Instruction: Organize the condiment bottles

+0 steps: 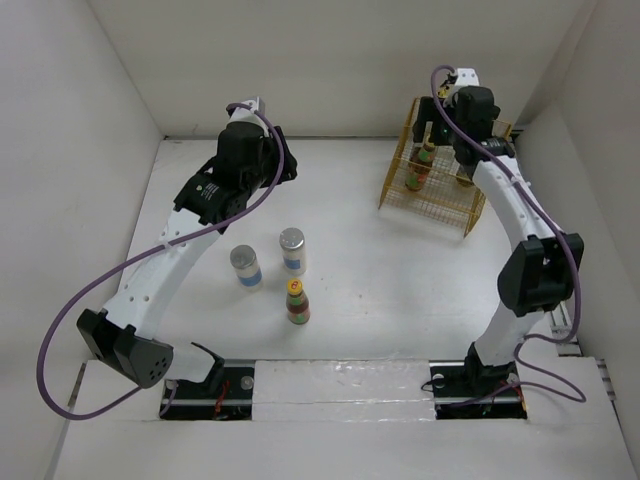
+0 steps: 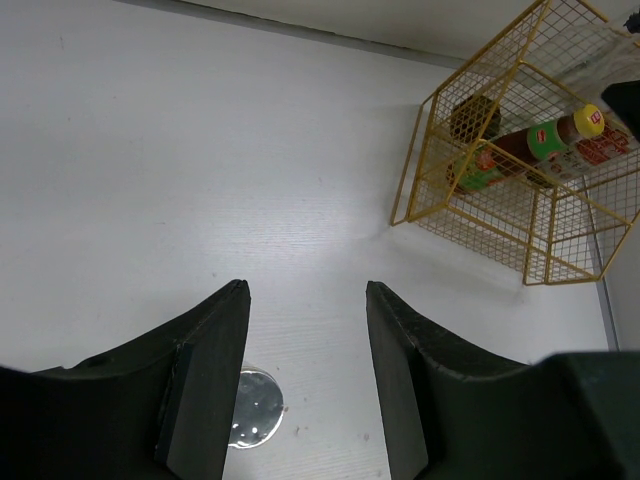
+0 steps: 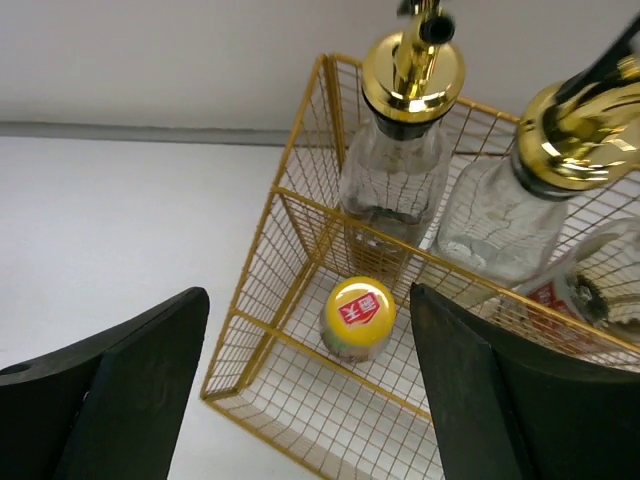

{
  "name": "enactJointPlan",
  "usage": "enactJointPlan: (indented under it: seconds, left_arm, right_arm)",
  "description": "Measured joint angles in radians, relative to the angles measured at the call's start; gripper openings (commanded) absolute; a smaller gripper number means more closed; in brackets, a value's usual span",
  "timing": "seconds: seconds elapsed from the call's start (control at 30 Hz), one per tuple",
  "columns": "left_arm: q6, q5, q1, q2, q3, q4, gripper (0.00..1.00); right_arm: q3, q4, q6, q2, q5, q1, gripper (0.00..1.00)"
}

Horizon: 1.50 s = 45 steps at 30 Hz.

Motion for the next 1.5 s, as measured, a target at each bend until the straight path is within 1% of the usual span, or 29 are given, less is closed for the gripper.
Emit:
enactJointPlan:
  seconds: [0.03, 0.07, 0.1, 0.13, 0.17, 0.2, 0.23, 0.27, 0.3, 0.33, 0.37, 0.4, 0.47, 0.6, 0.63, 0.7, 0.83, 0.97, 1.2, 1.23, 1.27, 1.3, 1.33, 1.37, 1.4, 1.43, 1.5]
  left_arm:
    - [0.0, 0.0, 0.0, 0.0, 0.0, 0.0, 0.46]
    - [0.0, 0.0, 0.0, 0.0, 0.0, 0.0, 0.46]
    - [0.0, 0.0, 0.0, 0.0, 0.0, 0.0, 0.46]
    - [0.0, 0.0, 0.0, 0.0, 0.0, 0.001, 0.46]
    - [0.001, -0.001, 0.0, 0.0, 0.0, 0.001, 0.46]
    - [0.001, -0.003, 0.0, 0.0, 0.0, 0.002, 0.46]
    - [0.001, -0.006, 0.0, 0.0, 0.0, 0.002, 0.46]
    - [0.001, -0.011, 0.0, 0.0, 0.001, 0.002, 0.47]
    - [0.001, -0.014, 0.0, 0.002, 0.003, 0.0, 0.47]
    - [0.001, -0.02, 0.0, 0.005, 0.01, -0.006, 0.47]
    - [0.001, -0.025, 0.0, 0.012, 0.023, -0.014, 0.47]
    - [0.001, -0.031, 0.0, 0.021, 0.037, -0.019, 0.47]
    - [0.0, -0.049, 0.0, 0.041, 0.068, -0.026, 0.47]
    - [-0.007, -0.098, 0.0, 0.077, 0.122, -0.05, 0.47]
    - [-0.009, -0.109, 0.0, 0.083, 0.134, -0.056, 0.49]
    - [-0.013, -0.127, 0.0, 0.088, 0.153, -0.068, 0.49]
    - [-0.016, -0.146, 0.0, 0.088, 0.175, -0.083, 0.49]
    - [-0.019, -0.145, 0.0, 0.082, 0.16, -0.091, 0.5]
    - [-0.024, -0.117, 0.0, -0.02, 0.033, -0.092, 0.5]
    - [-0.025, -0.111, 0.0, -0.036, 0.023, -0.092, 0.5]
    - [-0.026, -0.107, 0.0, -0.048, 0.016, -0.09, 0.5]
    - [-0.026, -0.104, 0.0, -0.06, 0.011, -0.089, 0.5]
    - [-0.026, -0.102, 0.0, -0.069, 0.008, -0.089, 0.5]
    - [-0.026, -0.1, 0.0, -0.075, 0.007, -0.089, 0.5]
    - [-0.026, -0.1, 0.0, -0.079, 0.007, -0.087, 0.5]
    - [-0.026, -0.098, 0.0, -0.082, 0.007, -0.084, 0.5]
    - [-0.027, -0.092, 0.0, -0.083, 0.006, -0.081, 0.5]
  right_arm:
    - [-0.002, -0.005, 0.0, -0.024, -0.004, 0.002, 0.81]
    - [-0.004, -0.009, -0.001, -0.05, -0.007, 0.005, 0.69]
    - [-0.016, -0.008, 0.001, -0.09, -0.012, 0.013, 0.32]
    - [-0.037, -0.003, -0.004, -0.132, -0.017, 0.023, 0.14]
    - [-0.085, 0.011, 0.002, -0.19, -0.024, 0.041, 0.06]
    - [-0.136, 0.01, 0.002, -0.255, -0.035, 0.067, 0.03]
    - [-0.19, 0.015, 0.004, -0.318, -0.051, 0.104, 0.05]
    - [-0.25, 0.029, 0.0, -0.38, -0.071, 0.147, 0.1]
    - [-0.309, 0.039, -0.005, -0.436, -0.1, 0.198, 0.19]
    - [-0.361, 0.039, -0.012, -0.483, -0.128, 0.26, 0.31]
    - [-0.405, 0.037, -0.016, -0.52, -0.154, 0.32, 0.58]
    - [-0.435, 0.031, -0.014, -0.542, -0.18, 0.371, 0.68]
    - [-0.47, 0.009, -0.03, -0.559, -0.242, 0.475, 0.84]
    - [-0.478, -0.03, -0.068, -0.534, -0.299, 0.642, 0.92]
    - [-0.479, -0.034, -0.078, -0.524, -0.307, 0.68, 0.92]
    - [-0.488, -0.037, -0.096, -0.509, -0.317, 0.751, 0.95]
    - [-0.522, -0.037, -0.109, -0.501, -0.33, 0.855, 0.97]
    - [-0.523, -0.001, -0.109, -0.438, -0.327, 0.911, 0.97]
    - [-0.565, 0.118, -0.101, -0.306, -0.289, 0.93, 0.97]
    - [-0.574, 0.142, -0.096, -0.286, -0.275, 0.933, 0.95]
    - [-0.583, 0.166, -0.092, -0.269, -0.256, 0.935, 0.91]
    - [-0.592, 0.192, -0.088, -0.254, -0.241, 0.937, 0.83]
    - [-0.596, 0.209, -0.08, -0.238, -0.229, 0.941, 0.76]
    - [-0.597, 0.23, -0.072, -0.224, -0.214, 0.943, 0.67]
    - [-0.601, 0.252, -0.065, -0.212, -0.198, 0.949, 0.48]
    - [-0.607, 0.272, -0.057, -0.206, -0.188, 0.954, 0.39]
    - [-0.616, 0.301, -0.05, -0.207, -0.13, 0.968, 0.28]
